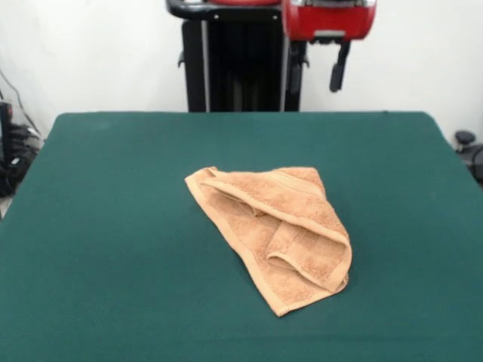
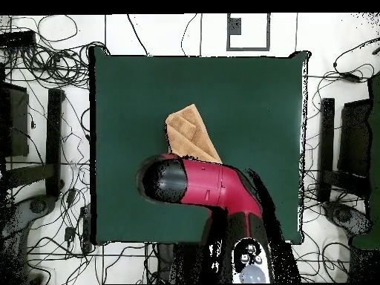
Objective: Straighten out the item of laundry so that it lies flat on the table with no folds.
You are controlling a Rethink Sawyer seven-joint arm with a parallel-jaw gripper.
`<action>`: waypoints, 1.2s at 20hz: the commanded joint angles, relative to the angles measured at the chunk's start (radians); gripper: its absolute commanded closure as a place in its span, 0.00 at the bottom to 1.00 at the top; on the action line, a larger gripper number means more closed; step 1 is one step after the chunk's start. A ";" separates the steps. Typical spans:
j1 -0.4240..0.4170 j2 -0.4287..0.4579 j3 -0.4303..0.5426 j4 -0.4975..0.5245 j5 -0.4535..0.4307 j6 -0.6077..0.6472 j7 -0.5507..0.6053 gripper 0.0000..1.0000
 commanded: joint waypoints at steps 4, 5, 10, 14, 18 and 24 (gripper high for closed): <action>0.018 0.104 0.041 -0.096 0.012 0.013 0.170 0.00; 0.020 0.110 0.041 -0.101 0.011 0.010 0.169 0.00; 0.024 0.131 0.042 -0.138 0.013 0.027 0.167 0.00; 0.023 0.164 0.044 -0.181 0.011 0.036 0.162 0.00; 0.022 0.199 0.047 -0.223 0.011 0.034 0.158 0.00; 0.001 0.255 0.073 -0.269 0.024 0.031 0.138 0.00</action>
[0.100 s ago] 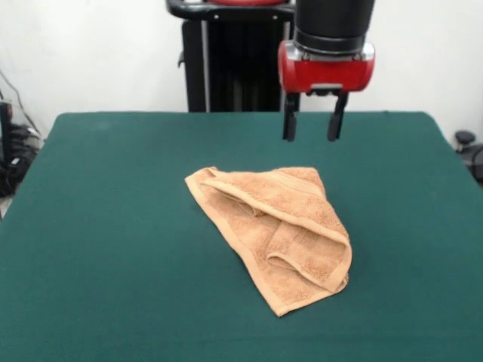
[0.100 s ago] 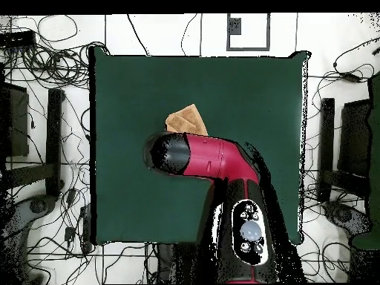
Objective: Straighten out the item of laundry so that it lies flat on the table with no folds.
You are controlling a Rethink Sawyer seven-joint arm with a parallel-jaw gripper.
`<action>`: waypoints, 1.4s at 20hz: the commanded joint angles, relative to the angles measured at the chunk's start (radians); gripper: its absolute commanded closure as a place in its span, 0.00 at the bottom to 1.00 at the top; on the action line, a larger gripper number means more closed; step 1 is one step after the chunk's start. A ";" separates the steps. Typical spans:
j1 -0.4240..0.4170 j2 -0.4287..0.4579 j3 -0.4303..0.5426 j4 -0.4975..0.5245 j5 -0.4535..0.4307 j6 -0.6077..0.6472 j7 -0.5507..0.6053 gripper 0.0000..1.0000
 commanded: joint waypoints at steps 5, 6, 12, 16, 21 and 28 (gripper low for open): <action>-0.009 0.097 0.085 -0.087 0.022 0.032 0.116 0.00; -0.010 0.098 0.087 -0.089 0.020 0.032 0.113 0.00; -0.040 0.117 0.120 -0.088 0.028 0.023 0.082 0.00; -0.050 0.121 0.129 -0.091 0.027 0.023 0.074 0.00; -0.062 0.125 0.145 -0.098 0.019 0.033 0.050 0.00; -0.096 0.148 0.204 -0.116 0.027 0.081 0.004 0.00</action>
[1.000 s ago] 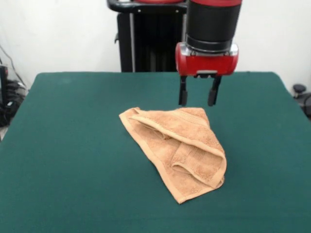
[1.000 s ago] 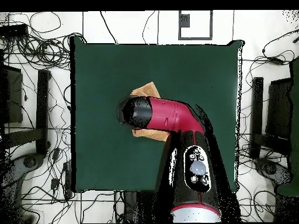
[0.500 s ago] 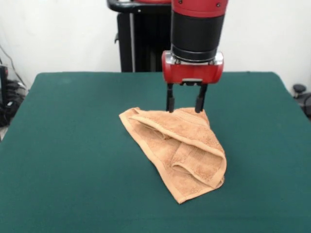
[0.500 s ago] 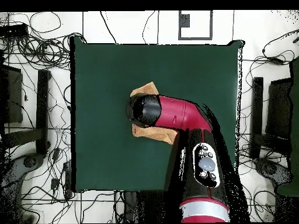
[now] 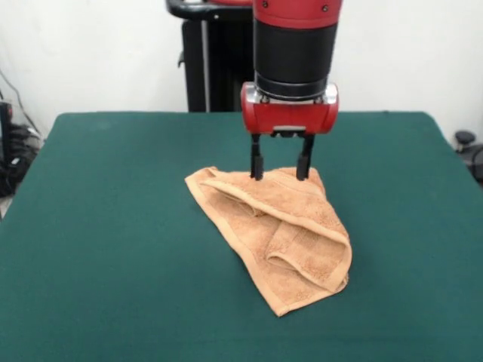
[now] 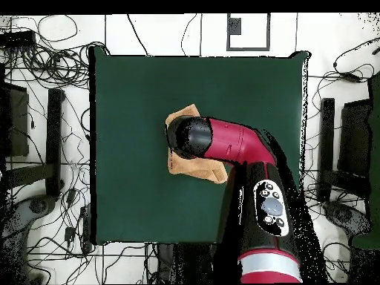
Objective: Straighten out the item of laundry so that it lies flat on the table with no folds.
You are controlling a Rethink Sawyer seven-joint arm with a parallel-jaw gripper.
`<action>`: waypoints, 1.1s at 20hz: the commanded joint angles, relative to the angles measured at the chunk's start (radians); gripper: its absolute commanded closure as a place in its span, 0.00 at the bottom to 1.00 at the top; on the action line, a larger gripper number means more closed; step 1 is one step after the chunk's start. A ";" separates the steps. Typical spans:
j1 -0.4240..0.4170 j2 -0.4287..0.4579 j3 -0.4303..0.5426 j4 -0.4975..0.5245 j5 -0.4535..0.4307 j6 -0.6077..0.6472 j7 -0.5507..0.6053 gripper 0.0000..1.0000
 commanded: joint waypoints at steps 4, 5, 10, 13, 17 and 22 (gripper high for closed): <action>-0.046 0.081 0.228 -0.036 0.017 0.115 -0.062 0.00; -0.060 0.082 0.247 -0.029 0.021 0.121 -0.077 0.00; -0.121 0.092 0.341 -0.002 0.041 0.146 -0.129 0.00; -0.141 0.100 0.373 0.001 0.038 0.150 -0.134 0.00; -0.162 0.110 0.405 0.000 0.020 0.154 -0.130 0.00; -0.186 0.111 0.437 0.010 0.004 0.137 -0.117 0.00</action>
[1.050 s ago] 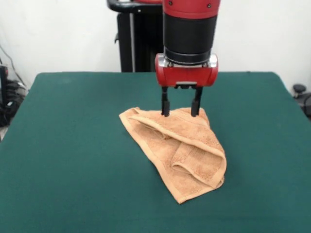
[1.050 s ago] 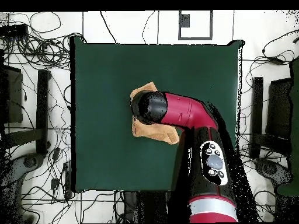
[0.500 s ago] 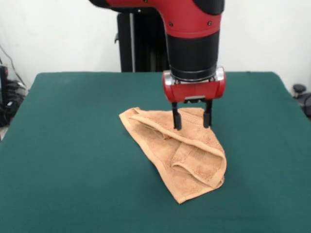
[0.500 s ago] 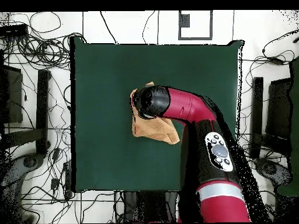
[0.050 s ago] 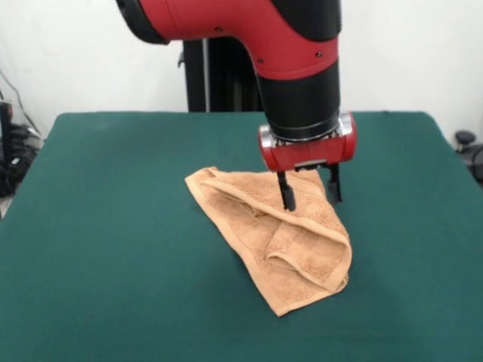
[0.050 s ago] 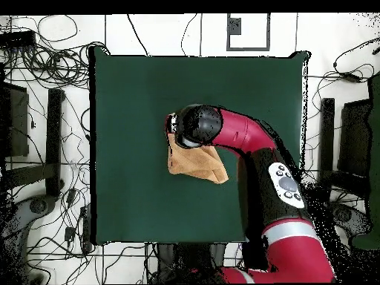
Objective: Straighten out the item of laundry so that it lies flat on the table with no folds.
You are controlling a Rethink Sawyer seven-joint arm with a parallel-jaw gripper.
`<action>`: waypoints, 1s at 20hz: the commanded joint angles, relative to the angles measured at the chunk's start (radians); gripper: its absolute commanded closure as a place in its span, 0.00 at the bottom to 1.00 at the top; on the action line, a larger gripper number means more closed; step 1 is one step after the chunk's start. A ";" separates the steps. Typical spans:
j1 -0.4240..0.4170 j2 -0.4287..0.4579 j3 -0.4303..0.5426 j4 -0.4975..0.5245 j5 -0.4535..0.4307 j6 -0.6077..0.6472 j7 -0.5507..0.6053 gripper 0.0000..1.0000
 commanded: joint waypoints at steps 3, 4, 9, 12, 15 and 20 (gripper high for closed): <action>-0.024 0.026 0.189 0.032 -0.012 0.080 -0.104 0.00; -0.027 0.027 0.192 0.032 -0.017 0.079 -0.101 0.00; -0.049 0.026 0.215 0.040 -0.020 0.074 -0.093 0.00; -0.049 0.023 0.214 0.034 -0.024 0.083 -0.087 0.00; -0.056 0.025 0.219 0.032 -0.032 0.087 -0.092 0.00; -0.073 0.033 0.234 0.032 -0.048 0.090 -0.111 0.00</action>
